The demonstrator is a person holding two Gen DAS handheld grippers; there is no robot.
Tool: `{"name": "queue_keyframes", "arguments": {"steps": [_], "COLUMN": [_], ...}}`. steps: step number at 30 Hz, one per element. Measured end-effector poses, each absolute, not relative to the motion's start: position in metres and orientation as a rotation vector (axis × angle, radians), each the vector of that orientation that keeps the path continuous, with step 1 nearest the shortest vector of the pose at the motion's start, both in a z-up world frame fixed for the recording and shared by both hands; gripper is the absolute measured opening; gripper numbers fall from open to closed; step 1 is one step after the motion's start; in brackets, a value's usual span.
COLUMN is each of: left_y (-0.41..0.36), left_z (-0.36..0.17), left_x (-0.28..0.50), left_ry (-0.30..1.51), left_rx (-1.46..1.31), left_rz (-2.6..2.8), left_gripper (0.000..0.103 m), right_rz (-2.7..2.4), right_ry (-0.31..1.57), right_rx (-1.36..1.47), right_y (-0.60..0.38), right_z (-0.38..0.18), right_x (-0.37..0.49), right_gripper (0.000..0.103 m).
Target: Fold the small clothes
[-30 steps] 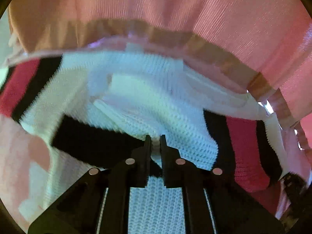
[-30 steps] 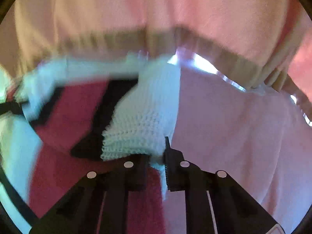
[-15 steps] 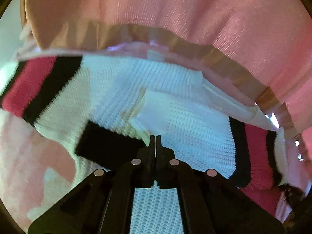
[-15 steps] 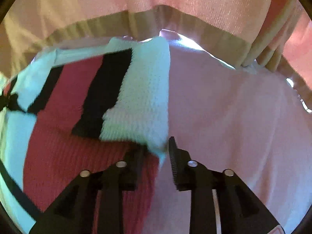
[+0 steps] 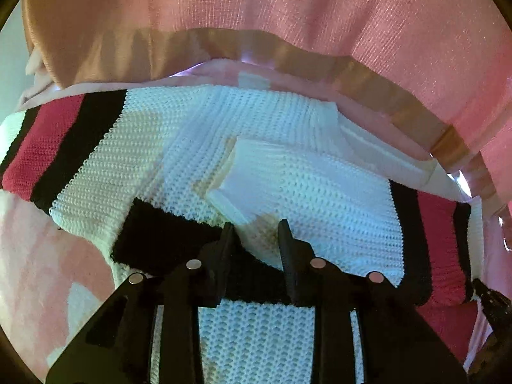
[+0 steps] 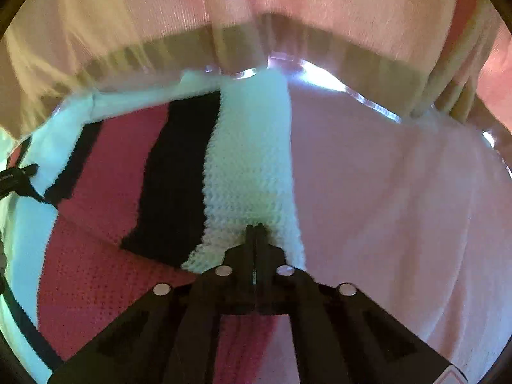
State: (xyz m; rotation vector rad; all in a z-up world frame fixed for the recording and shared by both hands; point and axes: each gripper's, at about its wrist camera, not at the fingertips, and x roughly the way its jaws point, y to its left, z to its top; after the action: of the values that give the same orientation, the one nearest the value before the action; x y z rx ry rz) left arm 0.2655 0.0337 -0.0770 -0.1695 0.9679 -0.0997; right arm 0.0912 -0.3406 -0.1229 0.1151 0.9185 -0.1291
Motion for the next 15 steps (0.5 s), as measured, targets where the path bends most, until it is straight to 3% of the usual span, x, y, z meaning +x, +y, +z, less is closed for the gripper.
{"name": "queue_keyframes", "arguments": {"steps": [4, 7, 11, 12, 13, 15], "left_y": [0.033, 0.032, 0.054, 0.070, 0.083, 0.118], "left_z": [-0.077, -0.076, -0.048, -0.033, -0.024, -0.010], "left_x": [0.265, 0.263, 0.255, 0.251, 0.248, 0.240], "left_ry": [0.964, 0.956, 0.871, 0.827, 0.799, 0.737], "left_rx": [-0.161, -0.155, -0.275, -0.316, -0.350, -0.435], "left_rz": [-0.095, -0.088, -0.070, -0.035, -0.003, 0.083], "left_gripper": [0.029, 0.030, 0.031, 0.041, 0.059, 0.079], "right_rz": [-0.098, -0.144, -0.164, -0.156, -0.145, -0.138], "right_ry": [0.842, 0.939, 0.889, 0.874, 0.855, 0.851], "right_rx": [0.169, 0.112, 0.122, 0.123, 0.116, 0.085], "right_y": [-0.334, -0.338, -0.326, -0.321, -0.313, -0.301], "right_z": [-0.095, -0.130, -0.097, -0.089, -0.081, -0.077], "right_x": [0.088, 0.097, 0.087, 0.081, 0.073, 0.059], "right_gripper": [0.000, 0.000, 0.000, 0.001, 0.002, 0.005]}}
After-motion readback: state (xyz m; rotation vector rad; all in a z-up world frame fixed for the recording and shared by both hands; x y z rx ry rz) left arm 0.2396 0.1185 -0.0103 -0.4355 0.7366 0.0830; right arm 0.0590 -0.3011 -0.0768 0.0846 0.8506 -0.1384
